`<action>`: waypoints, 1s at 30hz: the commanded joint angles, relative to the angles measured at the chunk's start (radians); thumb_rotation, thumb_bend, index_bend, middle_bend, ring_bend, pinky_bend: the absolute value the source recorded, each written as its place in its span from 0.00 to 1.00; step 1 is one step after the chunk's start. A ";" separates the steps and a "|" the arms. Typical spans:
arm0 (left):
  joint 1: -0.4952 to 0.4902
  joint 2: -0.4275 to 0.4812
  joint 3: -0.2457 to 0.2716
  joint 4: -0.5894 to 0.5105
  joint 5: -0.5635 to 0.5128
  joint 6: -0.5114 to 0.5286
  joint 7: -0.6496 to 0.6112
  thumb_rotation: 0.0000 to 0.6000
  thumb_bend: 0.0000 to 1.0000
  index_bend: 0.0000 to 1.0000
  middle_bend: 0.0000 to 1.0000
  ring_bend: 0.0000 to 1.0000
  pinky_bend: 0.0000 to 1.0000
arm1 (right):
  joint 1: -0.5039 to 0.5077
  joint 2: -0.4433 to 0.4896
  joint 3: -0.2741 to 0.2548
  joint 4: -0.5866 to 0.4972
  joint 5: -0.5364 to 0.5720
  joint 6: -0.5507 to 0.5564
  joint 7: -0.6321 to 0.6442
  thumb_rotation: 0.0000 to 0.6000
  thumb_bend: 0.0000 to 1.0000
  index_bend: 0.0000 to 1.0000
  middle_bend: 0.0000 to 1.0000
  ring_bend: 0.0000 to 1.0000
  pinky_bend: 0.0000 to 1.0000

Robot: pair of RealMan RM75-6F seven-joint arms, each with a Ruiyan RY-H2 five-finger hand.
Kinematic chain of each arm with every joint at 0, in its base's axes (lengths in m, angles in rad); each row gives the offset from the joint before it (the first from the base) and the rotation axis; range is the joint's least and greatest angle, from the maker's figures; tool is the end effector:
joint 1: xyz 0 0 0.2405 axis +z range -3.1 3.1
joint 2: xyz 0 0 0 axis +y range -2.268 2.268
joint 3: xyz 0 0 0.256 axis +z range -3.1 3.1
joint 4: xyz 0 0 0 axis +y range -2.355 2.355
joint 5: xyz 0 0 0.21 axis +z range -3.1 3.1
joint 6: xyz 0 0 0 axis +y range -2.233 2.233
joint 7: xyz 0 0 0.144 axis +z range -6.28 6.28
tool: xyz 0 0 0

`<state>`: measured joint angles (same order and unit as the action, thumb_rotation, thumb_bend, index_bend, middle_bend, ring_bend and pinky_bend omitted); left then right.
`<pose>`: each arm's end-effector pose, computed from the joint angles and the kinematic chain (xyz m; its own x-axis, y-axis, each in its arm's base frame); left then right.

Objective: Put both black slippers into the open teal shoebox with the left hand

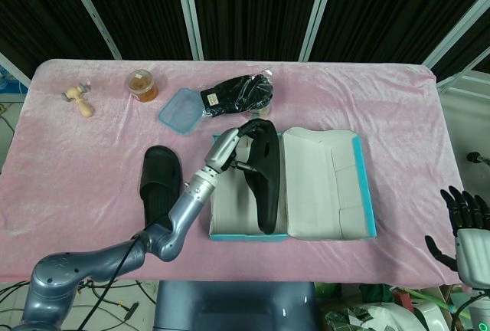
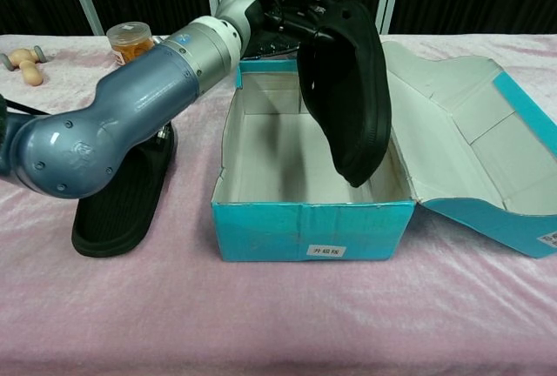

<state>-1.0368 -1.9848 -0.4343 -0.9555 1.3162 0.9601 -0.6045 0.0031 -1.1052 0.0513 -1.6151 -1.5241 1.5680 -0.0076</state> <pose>-0.0085 0.4011 -0.0804 -0.3686 0.4078 0.8353 0.7776 -0.3571 0.5175 -0.3170 -0.1554 0.1730 0.4151 0.0494 0.9084 -0.9096 0.0419 0.4133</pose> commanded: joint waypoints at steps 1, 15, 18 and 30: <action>-0.027 -0.059 0.015 0.099 0.042 0.074 0.010 1.00 0.00 0.23 0.46 0.40 0.33 | -0.002 0.001 0.000 0.000 0.001 0.001 0.003 1.00 0.20 0.00 0.04 0.00 0.04; -0.113 -0.216 0.100 0.413 0.140 0.155 0.009 1.00 0.00 0.21 0.46 0.39 0.33 | -0.012 0.004 0.001 0.005 0.006 0.006 0.025 1.00 0.20 0.00 0.04 0.00 0.04; -0.126 -0.233 0.106 0.446 0.136 0.132 0.000 1.00 0.00 0.21 0.46 0.39 0.34 | -0.013 0.005 0.000 0.005 0.005 0.006 0.026 1.00 0.20 0.00 0.04 0.00 0.04; -0.157 -0.216 0.109 0.440 0.079 -0.053 0.025 1.00 0.00 0.18 0.44 0.39 0.34 | -0.016 0.005 0.000 0.005 0.010 0.001 0.027 1.00 0.20 0.00 0.04 0.00 0.04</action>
<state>-1.1886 -2.2095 -0.3268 -0.5057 1.4052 0.9259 -0.5934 -0.0131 -1.1002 0.0514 -1.6102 -1.5139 1.5691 0.0195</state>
